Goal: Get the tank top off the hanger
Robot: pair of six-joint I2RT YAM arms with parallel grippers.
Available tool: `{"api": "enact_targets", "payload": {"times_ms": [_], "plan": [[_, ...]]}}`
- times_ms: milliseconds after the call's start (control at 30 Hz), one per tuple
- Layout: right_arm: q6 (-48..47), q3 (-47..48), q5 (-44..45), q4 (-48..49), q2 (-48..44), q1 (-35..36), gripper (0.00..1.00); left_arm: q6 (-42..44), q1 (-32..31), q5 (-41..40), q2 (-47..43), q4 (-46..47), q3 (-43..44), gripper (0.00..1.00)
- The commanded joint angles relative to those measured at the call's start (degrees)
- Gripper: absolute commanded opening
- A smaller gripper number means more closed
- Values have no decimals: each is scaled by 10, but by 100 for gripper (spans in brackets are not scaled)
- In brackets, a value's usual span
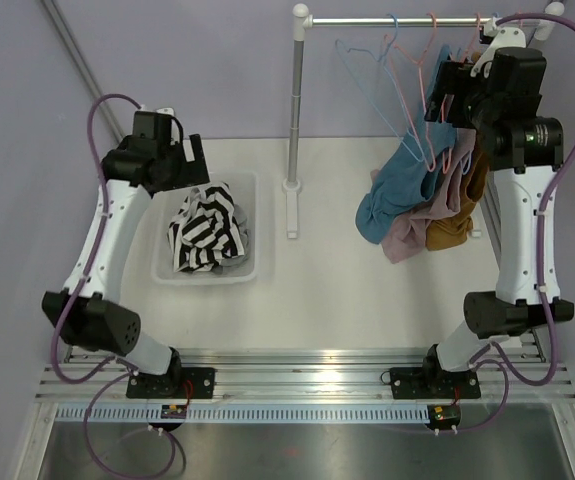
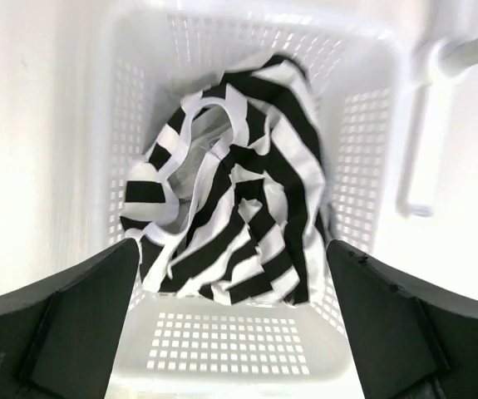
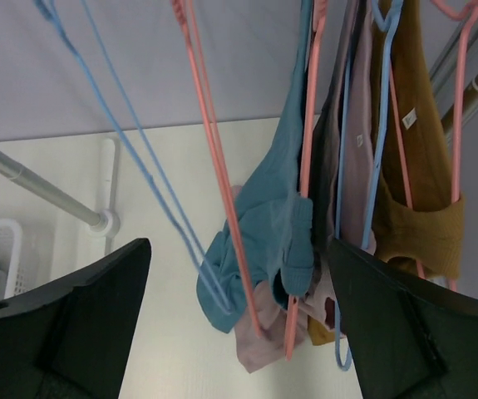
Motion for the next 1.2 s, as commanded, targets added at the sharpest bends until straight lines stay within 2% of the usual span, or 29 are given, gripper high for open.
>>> {"api": "enact_targets", "payload": {"times_ms": [0,33,100,267,433,600,733,833,933,1000,1033,1167], "plan": [[-28,116,19,-21,51,-17,93,7,-1,20,-81,-13,10,99],[-28,134,14,-36,67,-20,82,8,-7,20,-121,-8,1,99],[-30,169,-10,-41,102,-24,74,7,-20,22,-159,8,-17,99],[-59,191,45,-26,149,-30,68,11,-102,3,-266,31,-93,99],[-63,206,21,-27,184,-37,61,18,-158,-13,-299,24,-128,99],[-57,196,-6,-11,206,-79,48,24,-171,-3,-331,24,-157,99],[-47,189,-34,-10,219,-84,39,38,-172,-15,-347,24,-179,99],[-45,191,-67,-8,222,-84,26,41,-172,-20,-352,22,-183,99],[-47,206,-77,-13,222,-84,6,45,-172,-19,-352,21,-182,99],[-51,210,-81,-11,219,-84,6,45,-172,-18,-351,19,-182,99],[-52,210,-83,-9,215,-84,0,45,-172,-14,-351,19,-182,99],[-47,226,-97,-9,206,-84,0,41,-172,-6,-351,21,-180,99]]}}
